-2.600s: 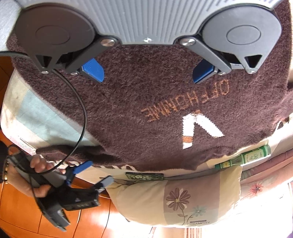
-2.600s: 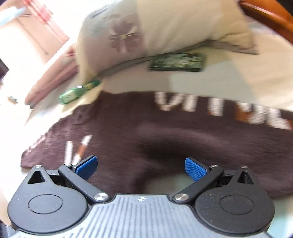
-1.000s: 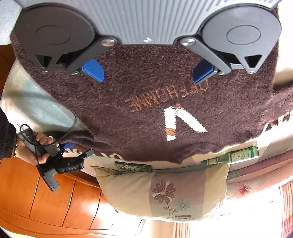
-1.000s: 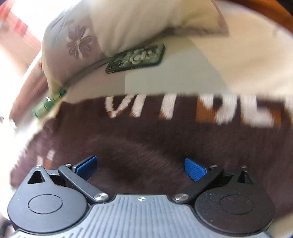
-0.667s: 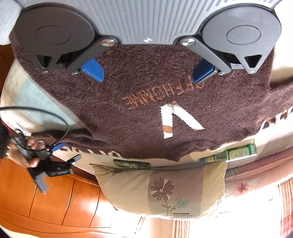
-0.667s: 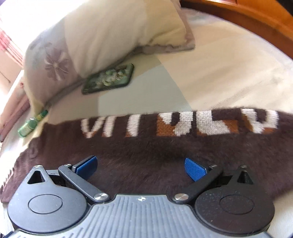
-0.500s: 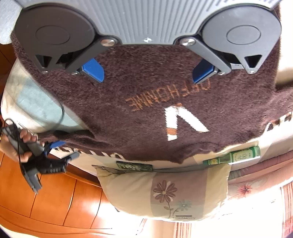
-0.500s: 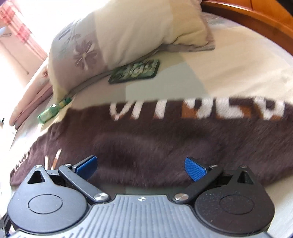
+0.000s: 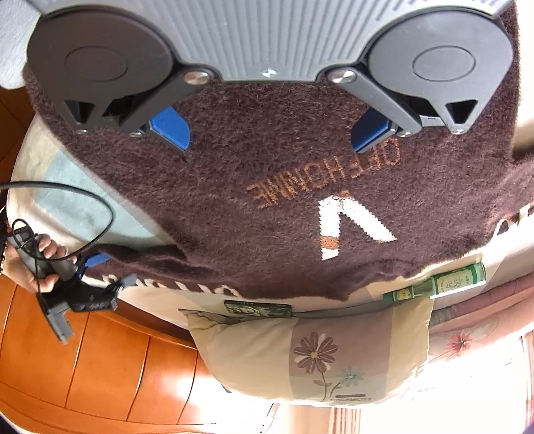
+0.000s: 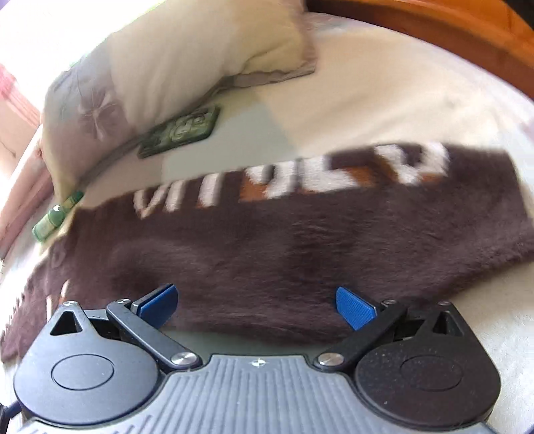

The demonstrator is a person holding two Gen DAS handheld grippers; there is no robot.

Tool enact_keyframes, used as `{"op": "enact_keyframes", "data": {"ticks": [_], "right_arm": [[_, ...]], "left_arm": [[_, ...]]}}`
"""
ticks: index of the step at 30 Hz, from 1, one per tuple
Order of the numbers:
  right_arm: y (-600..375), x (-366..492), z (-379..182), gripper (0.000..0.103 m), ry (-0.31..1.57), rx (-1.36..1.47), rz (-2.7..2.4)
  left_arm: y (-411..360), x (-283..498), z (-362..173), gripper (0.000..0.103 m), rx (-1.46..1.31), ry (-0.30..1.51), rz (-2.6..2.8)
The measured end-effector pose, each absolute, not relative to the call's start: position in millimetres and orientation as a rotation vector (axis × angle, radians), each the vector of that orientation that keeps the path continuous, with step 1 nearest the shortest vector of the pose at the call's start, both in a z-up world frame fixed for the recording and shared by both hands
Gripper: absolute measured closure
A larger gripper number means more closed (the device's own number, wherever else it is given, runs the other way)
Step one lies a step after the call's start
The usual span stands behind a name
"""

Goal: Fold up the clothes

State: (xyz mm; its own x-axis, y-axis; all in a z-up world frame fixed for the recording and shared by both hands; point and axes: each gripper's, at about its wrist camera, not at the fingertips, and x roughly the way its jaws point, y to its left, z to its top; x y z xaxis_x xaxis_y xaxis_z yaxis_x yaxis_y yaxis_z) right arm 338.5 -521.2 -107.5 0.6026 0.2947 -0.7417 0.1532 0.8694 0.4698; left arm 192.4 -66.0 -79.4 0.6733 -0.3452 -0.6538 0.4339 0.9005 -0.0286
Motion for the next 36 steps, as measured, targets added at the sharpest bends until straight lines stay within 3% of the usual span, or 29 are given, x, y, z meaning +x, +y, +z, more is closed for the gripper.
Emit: {"op": "enact_keyframes", "data": {"ticks": [8, 13, 20, 24, 27, 36], "right_arm": [[-578, 335, -92, 0.000, 0.889, 0.600, -0.041], [-531, 347, -73, 0.000, 0.886, 0.625, 0.130], [-458, 395, -92, 0.000, 0.996, 0.692, 0.358], [-431, 409, -118, 0.000, 1.066, 0.592, 0.315], [-420, 409, -105, 0.000, 1.099, 0.521, 0.319], [-382, 440, -98, 0.000, 0.985, 0.562, 0.448]], "left_arm": [[-68, 192, -81, 0.001, 0.131, 0.714, -0.442], [-67, 192, -79, 0.001, 0.131, 0.710, -0.429], [-59, 192, -78, 0.001, 0.133, 0.716, -0.403], [-53, 196, -81, 0.001, 0.125, 0.724, -0.391], [-49, 196, -82, 0.001, 0.121, 0.726, -0.394], [-37, 197, -80, 0.001, 0.109, 0.721, -0.362]]}}
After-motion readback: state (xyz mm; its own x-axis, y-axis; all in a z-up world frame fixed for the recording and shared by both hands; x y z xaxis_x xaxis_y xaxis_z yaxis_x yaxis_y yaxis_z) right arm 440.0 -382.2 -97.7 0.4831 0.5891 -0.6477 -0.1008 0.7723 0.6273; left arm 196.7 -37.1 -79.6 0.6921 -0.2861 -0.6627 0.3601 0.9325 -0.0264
